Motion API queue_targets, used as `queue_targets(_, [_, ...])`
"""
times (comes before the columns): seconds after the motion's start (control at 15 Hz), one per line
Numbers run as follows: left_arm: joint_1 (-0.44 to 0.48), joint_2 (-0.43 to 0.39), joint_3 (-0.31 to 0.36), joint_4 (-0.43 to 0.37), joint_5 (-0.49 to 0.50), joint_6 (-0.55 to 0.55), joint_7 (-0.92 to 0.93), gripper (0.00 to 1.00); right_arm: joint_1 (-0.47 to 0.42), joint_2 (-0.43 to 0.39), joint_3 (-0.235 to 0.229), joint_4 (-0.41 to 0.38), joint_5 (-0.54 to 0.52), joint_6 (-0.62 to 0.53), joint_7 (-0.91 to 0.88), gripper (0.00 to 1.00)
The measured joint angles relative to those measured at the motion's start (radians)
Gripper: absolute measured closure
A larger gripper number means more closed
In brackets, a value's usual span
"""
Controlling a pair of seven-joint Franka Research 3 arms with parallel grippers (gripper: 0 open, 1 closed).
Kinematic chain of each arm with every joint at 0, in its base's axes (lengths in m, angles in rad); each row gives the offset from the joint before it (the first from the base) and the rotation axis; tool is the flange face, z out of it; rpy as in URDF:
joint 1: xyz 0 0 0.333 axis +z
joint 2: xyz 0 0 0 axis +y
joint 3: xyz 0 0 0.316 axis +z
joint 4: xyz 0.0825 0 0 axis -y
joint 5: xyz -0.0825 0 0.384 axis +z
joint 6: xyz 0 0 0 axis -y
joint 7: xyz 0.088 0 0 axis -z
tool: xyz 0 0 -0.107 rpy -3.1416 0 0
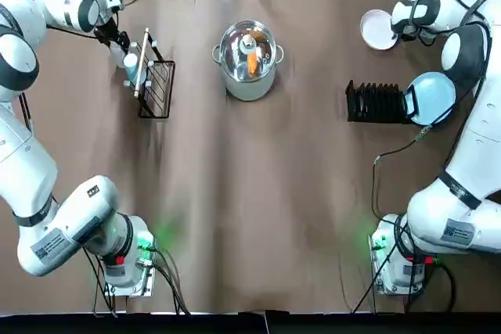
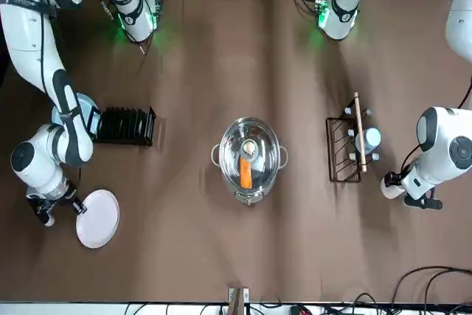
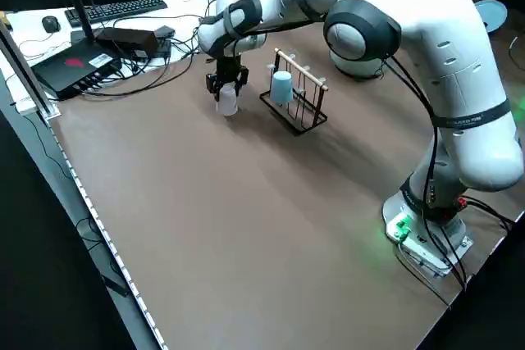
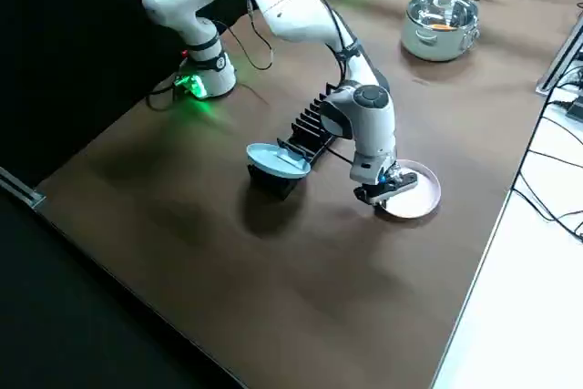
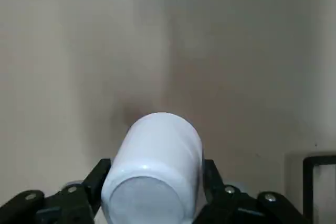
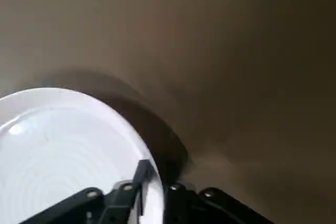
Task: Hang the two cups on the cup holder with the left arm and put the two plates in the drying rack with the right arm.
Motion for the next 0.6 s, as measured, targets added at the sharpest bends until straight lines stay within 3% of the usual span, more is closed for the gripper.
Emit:
queue_targets(0.13, [0.000, -0.001, 0.001, 0.003, 0.000, 0.000, -0.002, 0.31, 0.000, -0.005, 0.000, 0.002, 0.000, -0.002, 0.000, 0.93])
queue_targets(0.27, [0.001, -0.001, 0.001, 0.004, 0.000, 0.001, -0.012, 0.31, 0.000, -0.011, 0.000, 0.002, 0.000, -0.017, 0.000, 0.93])
queue_targets(0.6, [-0.001, -0.005, -0.008, 0.017, -0.001, 0.007, -0.110, 0.31, 0.011, -0.096, 0.000, 0.020, -0.010, -0.233, -0.051, 0.96])
